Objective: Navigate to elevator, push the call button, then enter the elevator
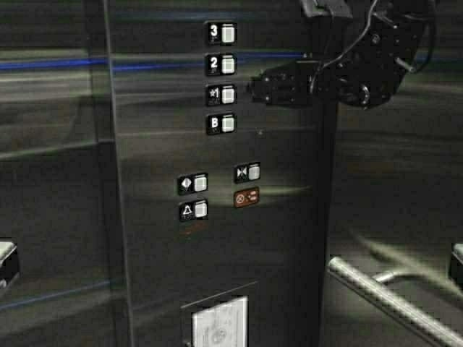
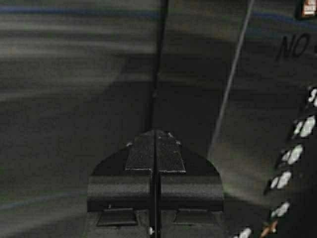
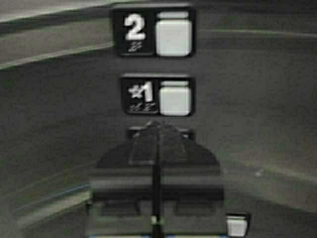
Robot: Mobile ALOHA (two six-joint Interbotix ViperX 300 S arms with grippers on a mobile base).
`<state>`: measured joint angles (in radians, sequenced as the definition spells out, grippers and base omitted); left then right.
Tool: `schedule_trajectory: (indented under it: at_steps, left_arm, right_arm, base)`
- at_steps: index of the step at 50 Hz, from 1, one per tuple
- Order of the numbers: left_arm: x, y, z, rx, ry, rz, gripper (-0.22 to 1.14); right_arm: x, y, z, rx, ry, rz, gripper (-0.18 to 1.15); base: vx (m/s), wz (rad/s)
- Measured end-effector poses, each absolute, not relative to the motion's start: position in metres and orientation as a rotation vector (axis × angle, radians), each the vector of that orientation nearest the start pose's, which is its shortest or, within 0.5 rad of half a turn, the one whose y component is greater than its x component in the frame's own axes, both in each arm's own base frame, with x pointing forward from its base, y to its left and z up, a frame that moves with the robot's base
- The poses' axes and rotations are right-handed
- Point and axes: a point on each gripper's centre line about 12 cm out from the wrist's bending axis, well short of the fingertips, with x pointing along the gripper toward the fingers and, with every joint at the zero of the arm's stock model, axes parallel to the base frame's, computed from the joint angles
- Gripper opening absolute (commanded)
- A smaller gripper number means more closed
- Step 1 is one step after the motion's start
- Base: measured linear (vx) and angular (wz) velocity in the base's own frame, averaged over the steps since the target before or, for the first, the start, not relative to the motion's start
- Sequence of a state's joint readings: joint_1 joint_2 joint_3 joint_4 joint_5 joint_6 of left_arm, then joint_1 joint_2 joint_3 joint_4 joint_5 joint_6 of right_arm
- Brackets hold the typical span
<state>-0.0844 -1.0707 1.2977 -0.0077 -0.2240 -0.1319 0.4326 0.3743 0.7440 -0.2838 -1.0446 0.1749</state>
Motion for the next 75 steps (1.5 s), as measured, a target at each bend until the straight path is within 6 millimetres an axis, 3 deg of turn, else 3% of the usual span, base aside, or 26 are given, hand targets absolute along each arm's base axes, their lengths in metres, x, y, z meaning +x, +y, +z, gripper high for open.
schedule_trajectory:
  at_steps: [13,27,43,62,75]
  left_arm:
    - [0.175,-0.014,0.255,-0.141,0.009,-0.081,0.02]
    - [0.175,-0.015,0.255,-0.141,0.009,-0.082,0.02]
    - [0.175,-0.014,0.255,-0.141,0.010,-0.081,0.02]
    - [0.175,-0.014,0.255,-0.141,0.010,-0.081,0.02]
    - [0.175,-0.015,0.256,-0.141,0.006,-0.083,0.02]
  right_arm:
    - [0.372,0.203,0.071,0.012,0.156,0.672,0.06]
    - [0.385,0.209,0.065,0.017,0.145,0.674,0.06]
    - [0.389,0.215,0.070,0.014,0.124,0.691,0.06]
    - [0.410,0.229,0.094,0.026,0.030,0.701,0.06]
    - [0.418,0.234,0.097,0.008,0.045,0.699,0.06]
  base:
    - [0.00,-0.01]
    - [0.00,0.00]
    - [0.00,0.00]
    - [0.00,0.00]
    - [0.00,0.00]
